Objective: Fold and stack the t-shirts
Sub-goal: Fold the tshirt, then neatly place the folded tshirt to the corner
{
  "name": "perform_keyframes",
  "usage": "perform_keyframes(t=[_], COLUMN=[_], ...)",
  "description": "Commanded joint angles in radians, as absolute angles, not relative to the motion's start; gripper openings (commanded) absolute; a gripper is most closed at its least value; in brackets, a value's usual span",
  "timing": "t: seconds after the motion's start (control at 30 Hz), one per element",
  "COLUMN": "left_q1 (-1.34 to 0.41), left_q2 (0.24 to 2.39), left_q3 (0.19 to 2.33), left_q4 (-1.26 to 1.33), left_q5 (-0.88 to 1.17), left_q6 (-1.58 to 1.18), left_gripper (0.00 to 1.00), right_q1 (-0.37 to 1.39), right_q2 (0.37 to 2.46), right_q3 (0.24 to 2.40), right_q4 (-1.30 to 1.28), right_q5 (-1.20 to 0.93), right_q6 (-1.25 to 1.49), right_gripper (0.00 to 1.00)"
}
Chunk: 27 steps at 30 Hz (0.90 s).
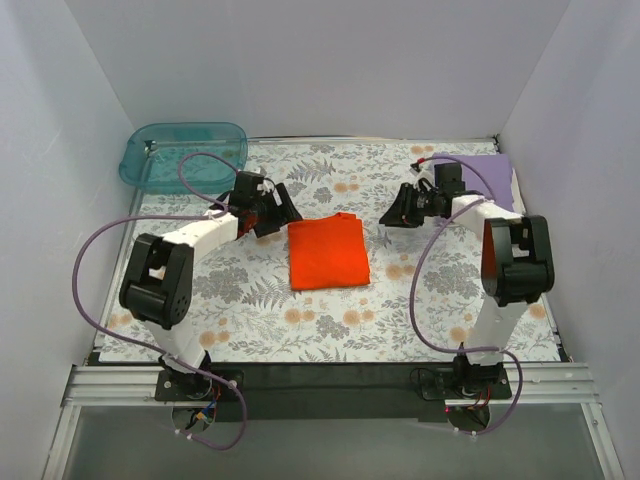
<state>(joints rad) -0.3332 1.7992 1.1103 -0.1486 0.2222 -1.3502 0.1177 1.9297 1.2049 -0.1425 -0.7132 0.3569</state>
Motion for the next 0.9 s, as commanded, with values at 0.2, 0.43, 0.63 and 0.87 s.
perform_keyframes(t=[0.2, 0.43, 0.63, 0.87], left_q1=[-0.678, -1.029, -1.137, -1.187], left_q2=[1.526, 1.574, 1.689, 1.808], left_q3=[1.091, 1.107, 1.157, 1.189], left_q4=[-0.331, -0.319, -0.259, -0.174], left_q5=[-0.180, -0.443, -0.509, -0.520], left_q6=[-1.094, -0.916, -0.836, -0.787], left_gripper=[0.73, 0.61, 0.57, 0.51], right_q1=[0.123, 0.100, 0.054, 0.037], right_q2=[1.502, 1.206, 1.042, 0.904], right_q3=[1.054, 0.878, 0.795, 0.684], right_q4=[-0.412, -0.433, -0.466, -0.497], right_q5=[-0.411, -0.361, -0.360, -0.324], right_q6=[0.265, 0.320, 0.373, 0.489], right_gripper=[0.54, 0.82, 0.95, 0.98])
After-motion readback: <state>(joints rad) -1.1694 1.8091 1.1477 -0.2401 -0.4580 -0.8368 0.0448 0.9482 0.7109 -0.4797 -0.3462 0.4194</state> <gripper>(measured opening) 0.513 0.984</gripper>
